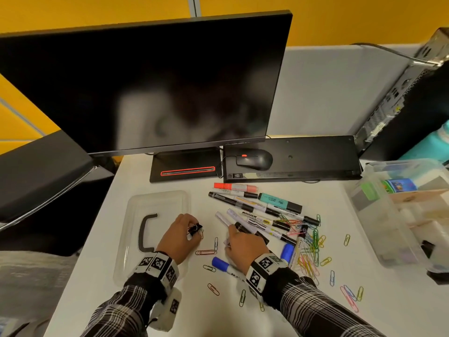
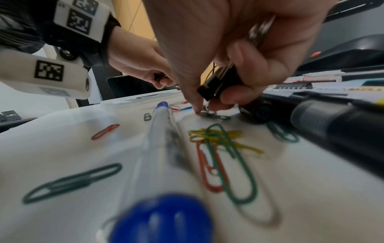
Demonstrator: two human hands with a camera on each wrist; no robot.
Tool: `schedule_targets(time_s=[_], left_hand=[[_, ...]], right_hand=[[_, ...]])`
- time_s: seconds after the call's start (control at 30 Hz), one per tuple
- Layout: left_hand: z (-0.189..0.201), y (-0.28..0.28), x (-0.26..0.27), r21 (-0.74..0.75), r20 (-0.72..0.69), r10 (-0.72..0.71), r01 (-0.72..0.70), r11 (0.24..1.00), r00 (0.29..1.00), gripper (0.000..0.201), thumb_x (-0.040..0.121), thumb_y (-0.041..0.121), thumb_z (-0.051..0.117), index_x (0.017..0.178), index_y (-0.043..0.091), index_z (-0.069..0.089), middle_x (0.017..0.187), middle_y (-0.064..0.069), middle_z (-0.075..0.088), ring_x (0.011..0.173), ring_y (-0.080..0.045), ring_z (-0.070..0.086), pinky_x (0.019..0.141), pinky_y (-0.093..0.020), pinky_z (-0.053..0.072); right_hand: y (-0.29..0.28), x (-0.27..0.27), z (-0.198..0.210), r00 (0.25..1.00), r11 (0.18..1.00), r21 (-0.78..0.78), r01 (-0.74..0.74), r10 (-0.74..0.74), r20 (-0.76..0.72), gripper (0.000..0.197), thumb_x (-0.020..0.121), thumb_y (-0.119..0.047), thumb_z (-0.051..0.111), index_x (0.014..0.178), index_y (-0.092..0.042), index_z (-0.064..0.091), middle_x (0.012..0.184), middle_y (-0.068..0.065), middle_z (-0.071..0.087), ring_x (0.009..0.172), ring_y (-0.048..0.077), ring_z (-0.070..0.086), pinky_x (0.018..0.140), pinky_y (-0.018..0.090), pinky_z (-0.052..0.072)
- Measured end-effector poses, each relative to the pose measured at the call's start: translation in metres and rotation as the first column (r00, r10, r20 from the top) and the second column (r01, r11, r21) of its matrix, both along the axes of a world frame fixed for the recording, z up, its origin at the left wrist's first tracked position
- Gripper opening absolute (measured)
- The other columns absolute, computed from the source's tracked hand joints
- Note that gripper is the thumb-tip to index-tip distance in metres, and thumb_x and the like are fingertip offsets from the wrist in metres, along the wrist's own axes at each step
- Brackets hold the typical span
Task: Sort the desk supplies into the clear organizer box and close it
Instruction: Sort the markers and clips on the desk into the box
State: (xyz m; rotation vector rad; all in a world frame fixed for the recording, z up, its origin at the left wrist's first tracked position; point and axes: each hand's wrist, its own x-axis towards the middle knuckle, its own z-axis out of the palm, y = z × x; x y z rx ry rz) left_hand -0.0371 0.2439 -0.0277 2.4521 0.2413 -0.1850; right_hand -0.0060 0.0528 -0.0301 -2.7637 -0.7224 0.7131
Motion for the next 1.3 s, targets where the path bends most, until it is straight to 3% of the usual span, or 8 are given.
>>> schedule_targets(time_s=[0.3, 0.57, 0.73, 0.8, 0.9, 1.03, 1.2, 1.3], left_hand=[[0.007, -0.01, -0.01, -0.013, 0.007, -0.01, 0.01, 1.0, 1.0, 0.023, 0.09, 0.02, 0.058, 0.11, 0.026, 0.05, 0.103, 0.007, 0.058, 0.092, -0.009, 0.055, 0.082, -0.021, 0.043], [0.014, -0.023, -0.021, -0.003, 0.015, -0.028, 0.029, 1.0, 0.999, 0.026, 0.092, 0.019, 0.055, 0.117, 0.027, 0.052, 0.109, 0.008, 0.057, 0.095, -0.007, 0.056, 0.083, -0.019, 0.044], [0.022, -0.031, -0.026, -0.017, 0.033, 0.01, -0.009, 1.0, 0.999, 0.024, 0.092, 0.017, 0.054, 0.115, 0.025, 0.051, 0.1, 0.009, 0.057, 0.087, -0.004, 0.055, 0.075, -0.014, 0.041], [0.026, -0.036, -0.026, -0.035, 0.034, 0.028, -0.026, 0.999, 0.999, 0.021, 0.093, 0.016, 0.054, 0.112, 0.025, 0.049, 0.092, 0.007, 0.058, 0.078, -0.003, 0.055, 0.067, -0.014, 0.04], [0.03, -0.043, -0.024, -0.064, 0.057, 0.057, -0.054, 0.996, 0.997, 0.017, 0.093, 0.015, 0.053, 0.107, 0.023, 0.046, 0.079, 0.004, 0.057, 0.065, -0.005, 0.052, 0.058, -0.017, 0.038], [0.034, -0.059, -0.017, -0.097, 0.065, 0.079, -0.073, 0.993, 0.995, 0.016, 0.094, 0.015, 0.052, 0.107, 0.022, 0.045, 0.073, 0.004, 0.054, 0.06, -0.009, 0.051, 0.057, -0.023, 0.038], [0.036, -0.097, -0.005, -0.133, 0.058, 0.01, -0.002, 0.991, 0.998, 0.016, 0.094, 0.014, 0.05, 0.106, 0.022, 0.045, 0.068, 0.005, 0.052, 0.053, -0.005, 0.047, 0.052, -0.018, 0.035], [0.035, -0.127, 0.004, -0.15, 0.041, -0.026, 0.032, 0.988, 0.999, 0.017, 0.094, 0.013, 0.05, 0.107, 0.023, 0.045, 0.065, 0.007, 0.052, 0.048, -0.002, 0.044, 0.048, -0.015, 0.031]], right_hand=[[-0.011, 0.004, 0.002, 0.999, 1.0, 0.001, 0.019, -0.019, -0.045, 0.022, 0.096, -0.019, 0.039, 0.114, -0.016, 0.05, 0.106, 0.004, 0.065, 0.09, 0.025, 0.064, 0.071, 0.033, 0.046], [-0.007, -0.003, 0.003, 0.988, 0.982, -0.106, -0.154, 0.156, 0.007, 0.023, 0.092, -0.024, 0.049, 0.108, -0.009, 0.057, 0.094, 0.007, 0.067, 0.073, 0.025, 0.06, 0.069, 0.035, 0.052], [-0.024, 0.003, 0.012, 0.982, 0.996, 0.045, -0.077, 0.084, -0.17, 0.022, 0.086, -0.031, 0.058, 0.101, -0.016, 0.06, 0.103, -0.001, 0.065, 0.081, 0.016, 0.06, 0.074, 0.031, 0.052], [-0.038, 0.007, 0.019, 0.976, 0.988, 0.156, 0.017, 0.017, -0.216, 0.018, 0.086, -0.034, 0.057, 0.091, -0.017, 0.056, 0.094, 0.0, 0.062, 0.074, 0.014, 0.057, 0.069, 0.032, 0.052], [-0.071, 0.016, 0.039, 0.954, 0.889, 0.393, 0.234, -0.132, -0.269, 0.013, 0.084, -0.031, 0.062, 0.083, -0.018, 0.059, 0.081, -0.005, 0.06, 0.068, 0.006, 0.053, 0.063, 0.026, 0.046], [-0.124, 0.027, 0.077, 0.895, 0.669, 0.603, 0.435, -0.244, -0.375, 0.013, 0.087, -0.02, 0.061, 0.075, -0.018, 0.058, 0.064, -0.003, 0.059, 0.047, 0.001, 0.049, 0.047, 0.02, 0.042], [-0.202, 0.039, 0.11, 0.882, 0.628, 0.633, 0.453, -0.422, -0.211, 0.011, 0.088, -0.017, 0.062, 0.079, -0.014, 0.057, 0.058, -0.002, 0.059, 0.044, -0.002, 0.05, 0.048, 0.014, 0.039], [-0.251, 0.044, 0.119, 0.767, 0.452, 0.739, 0.5, -0.627, -0.136, 0.012, 0.09, -0.015, 0.059, 0.08, -0.015, 0.053, 0.06, -0.002, 0.058, 0.045, -0.002, 0.051, 0.047, 0.011, 0.041]])
